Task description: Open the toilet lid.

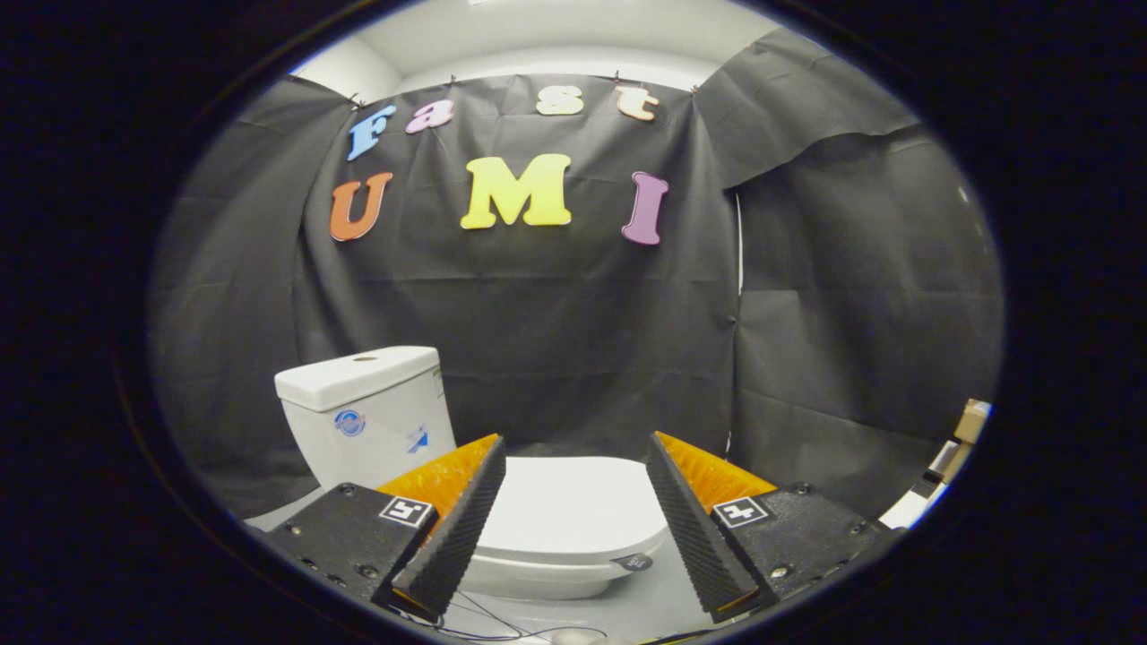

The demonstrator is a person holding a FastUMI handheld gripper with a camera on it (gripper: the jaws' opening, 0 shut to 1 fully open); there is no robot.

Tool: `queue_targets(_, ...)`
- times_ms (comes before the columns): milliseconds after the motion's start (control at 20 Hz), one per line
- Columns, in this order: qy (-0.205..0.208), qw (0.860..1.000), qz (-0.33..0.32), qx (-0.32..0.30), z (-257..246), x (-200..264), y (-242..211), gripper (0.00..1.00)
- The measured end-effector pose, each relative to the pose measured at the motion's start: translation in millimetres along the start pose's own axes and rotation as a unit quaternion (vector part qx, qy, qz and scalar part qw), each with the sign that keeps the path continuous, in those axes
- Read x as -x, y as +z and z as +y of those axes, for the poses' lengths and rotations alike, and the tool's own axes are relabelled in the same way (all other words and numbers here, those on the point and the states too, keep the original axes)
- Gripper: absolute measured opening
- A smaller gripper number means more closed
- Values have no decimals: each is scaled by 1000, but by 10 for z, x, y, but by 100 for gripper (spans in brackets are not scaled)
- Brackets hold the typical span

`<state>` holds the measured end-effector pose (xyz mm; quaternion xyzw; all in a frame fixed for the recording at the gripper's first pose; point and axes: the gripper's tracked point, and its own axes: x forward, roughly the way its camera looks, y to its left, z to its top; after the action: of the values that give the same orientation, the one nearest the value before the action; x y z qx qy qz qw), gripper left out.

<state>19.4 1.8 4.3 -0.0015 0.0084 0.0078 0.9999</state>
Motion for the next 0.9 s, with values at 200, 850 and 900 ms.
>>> queue_targets(200,-1,1000,-6,6,-135,-133,72,99)
queue_targets(850,-40,999,19,-19,-1102,-698,-288,99)
queue_targets(900,-44,998,29,-20,-1175,-724,-391,99)
